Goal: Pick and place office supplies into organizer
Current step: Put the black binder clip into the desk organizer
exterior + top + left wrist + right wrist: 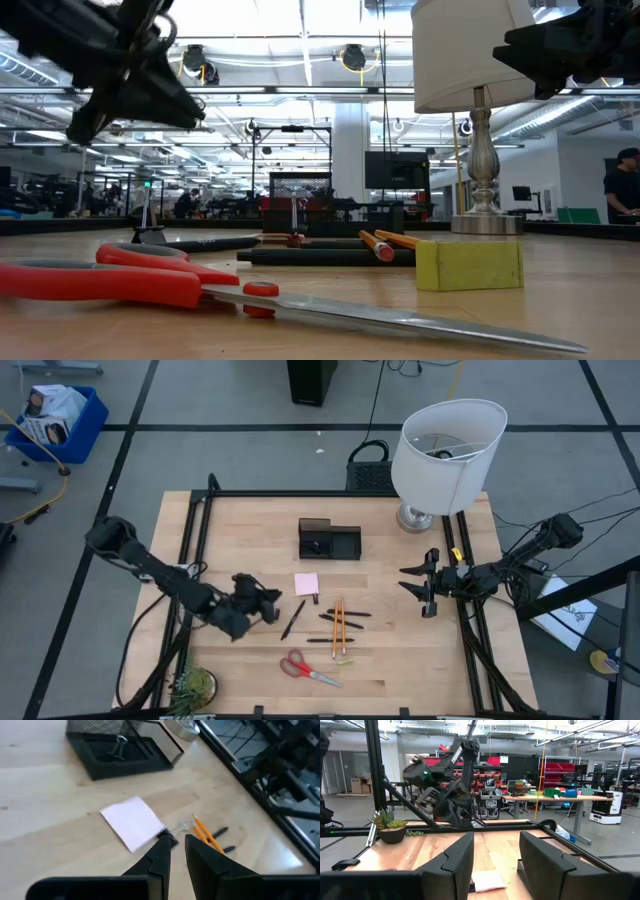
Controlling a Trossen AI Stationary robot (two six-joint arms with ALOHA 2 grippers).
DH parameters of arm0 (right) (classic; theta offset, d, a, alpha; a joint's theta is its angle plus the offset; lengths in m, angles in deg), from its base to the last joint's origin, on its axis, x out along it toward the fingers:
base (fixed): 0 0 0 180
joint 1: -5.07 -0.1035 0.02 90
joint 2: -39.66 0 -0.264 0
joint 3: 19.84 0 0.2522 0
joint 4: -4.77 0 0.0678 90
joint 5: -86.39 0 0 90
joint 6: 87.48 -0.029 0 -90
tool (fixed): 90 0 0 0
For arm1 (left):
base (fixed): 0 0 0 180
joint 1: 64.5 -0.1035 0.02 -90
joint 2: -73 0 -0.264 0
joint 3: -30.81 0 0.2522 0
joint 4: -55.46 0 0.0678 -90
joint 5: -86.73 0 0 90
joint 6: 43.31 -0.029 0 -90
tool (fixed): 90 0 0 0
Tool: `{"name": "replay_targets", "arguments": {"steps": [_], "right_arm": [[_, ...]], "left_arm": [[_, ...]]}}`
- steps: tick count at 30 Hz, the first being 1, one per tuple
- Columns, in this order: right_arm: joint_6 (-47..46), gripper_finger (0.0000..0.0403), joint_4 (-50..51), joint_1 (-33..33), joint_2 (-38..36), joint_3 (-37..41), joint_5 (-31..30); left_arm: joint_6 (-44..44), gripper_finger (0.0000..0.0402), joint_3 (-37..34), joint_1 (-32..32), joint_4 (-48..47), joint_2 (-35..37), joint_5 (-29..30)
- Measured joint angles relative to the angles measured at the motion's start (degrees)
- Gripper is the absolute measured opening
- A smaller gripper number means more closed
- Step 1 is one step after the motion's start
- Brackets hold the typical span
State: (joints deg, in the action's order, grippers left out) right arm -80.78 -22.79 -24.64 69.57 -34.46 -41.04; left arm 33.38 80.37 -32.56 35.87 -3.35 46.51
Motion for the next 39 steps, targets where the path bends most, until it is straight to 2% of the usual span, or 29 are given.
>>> {"name": "replay_targets", "arguments": {"steps": [4,8,12,16,19,22,28,32,39], "right_arm": [[0.0,0.0149,0.0,0.0,0.0,0.0,0.0],[0.0,0.0151,-0.2,0.0,0.0,0.0,0.0],[0.0,0.0152,0.0,0.0,0.0,0.0,0.0],[0.0,0.0149,-0.1,0.0,0.0,0.0,0.0],[0.0,0.0149,-0.1,0.0,0.0,0.0,0.0],[0.0,0.0152,-0.1,0.0,0.1,0.0,0.0],[0.0,0.0149,0.0,0.0,0.1,0.0,0.0],[0.0,0.0149,0.0,0.0,0.1,0.0,0.0],[0.0,0.0151,0.0,0.0,0.1,0.0,0.0]], "left_arm": [[5.3,0.0063,7.5,0.2,-7.5,-3.1,-0.4],[9.7,0.0063,11.3,0.8,-13.8,-3.7,-4.2],[25.5,0.0063,13.4,0.9,-24.0,-7.3,-7.0],[33.3,0.0063,17.2,1.2,-30.8,-11.5,-10.0],[33.3,0.0064,21.1,1.2,-35.7,-13.6,-10.6],[34.0,0.0085,25.2,1.1,-40.7,-15.8,-11.8],[35.7,0.0178,30.1,1.0,-46.0,-21.1,-14.5],[38.3,0.0217,30.5,1.0,-48.0,-22.8,-15.3],[38.8,0.0226,30.5,0.3,-47.9,-24.4,-17.1]]}}
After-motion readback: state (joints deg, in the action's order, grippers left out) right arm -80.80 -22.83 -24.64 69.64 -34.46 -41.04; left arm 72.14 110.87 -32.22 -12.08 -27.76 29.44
